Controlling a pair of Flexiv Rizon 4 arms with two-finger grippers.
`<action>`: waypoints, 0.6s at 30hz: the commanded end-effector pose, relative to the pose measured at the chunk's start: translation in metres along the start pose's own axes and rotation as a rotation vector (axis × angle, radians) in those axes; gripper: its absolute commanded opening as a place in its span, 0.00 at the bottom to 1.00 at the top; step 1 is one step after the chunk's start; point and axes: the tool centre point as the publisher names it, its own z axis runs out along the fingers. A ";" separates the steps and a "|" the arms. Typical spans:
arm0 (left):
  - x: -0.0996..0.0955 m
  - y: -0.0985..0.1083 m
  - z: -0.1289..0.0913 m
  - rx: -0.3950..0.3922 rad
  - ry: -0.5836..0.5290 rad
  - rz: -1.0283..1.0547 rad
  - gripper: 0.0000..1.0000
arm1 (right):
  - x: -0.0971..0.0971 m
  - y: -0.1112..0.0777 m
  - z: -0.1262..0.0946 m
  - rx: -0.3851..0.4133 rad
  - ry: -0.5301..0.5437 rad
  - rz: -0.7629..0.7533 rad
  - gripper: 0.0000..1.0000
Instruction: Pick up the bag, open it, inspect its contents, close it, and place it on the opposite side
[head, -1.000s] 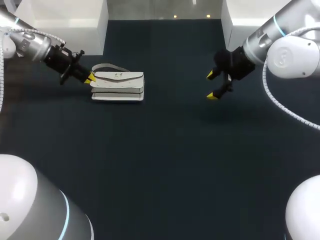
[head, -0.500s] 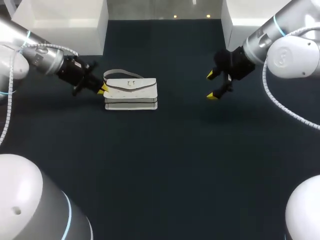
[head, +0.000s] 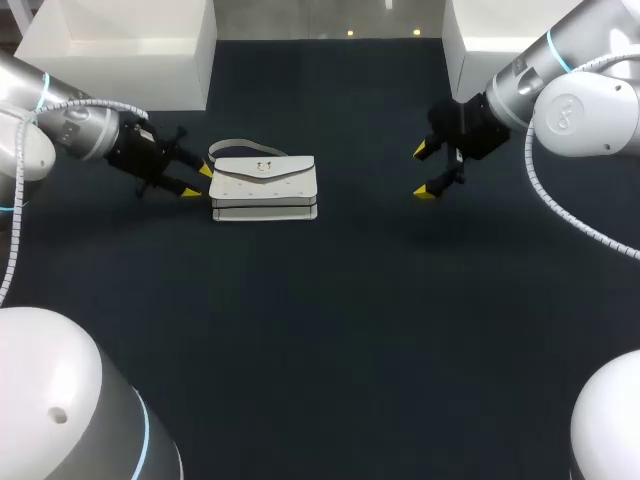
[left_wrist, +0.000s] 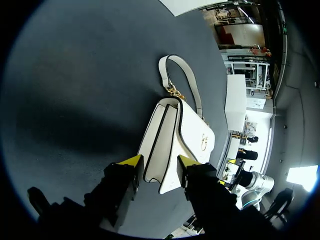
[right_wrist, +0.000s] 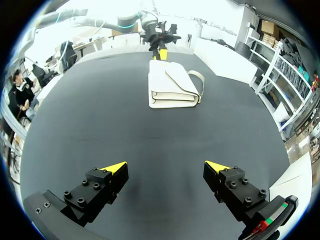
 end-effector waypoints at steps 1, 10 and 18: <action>-0.002 -0.012 -0.005 -0.089 0.007 0.018 0.35 | -0.001 0.000 0.001 -0.001 0.001 -0.001 1.00; 0.005 -0.017 0.018 -0.215 0.011 0.066 0.41 | -0.001 0.000 0.001 -0.001 0.001 -0.001 1.00; 0.010 -0.012 0.027 -0.244 0.010 0.090 0.09 | -0.001 0.000 0.001 -0.001 0.001 -0.001 1.00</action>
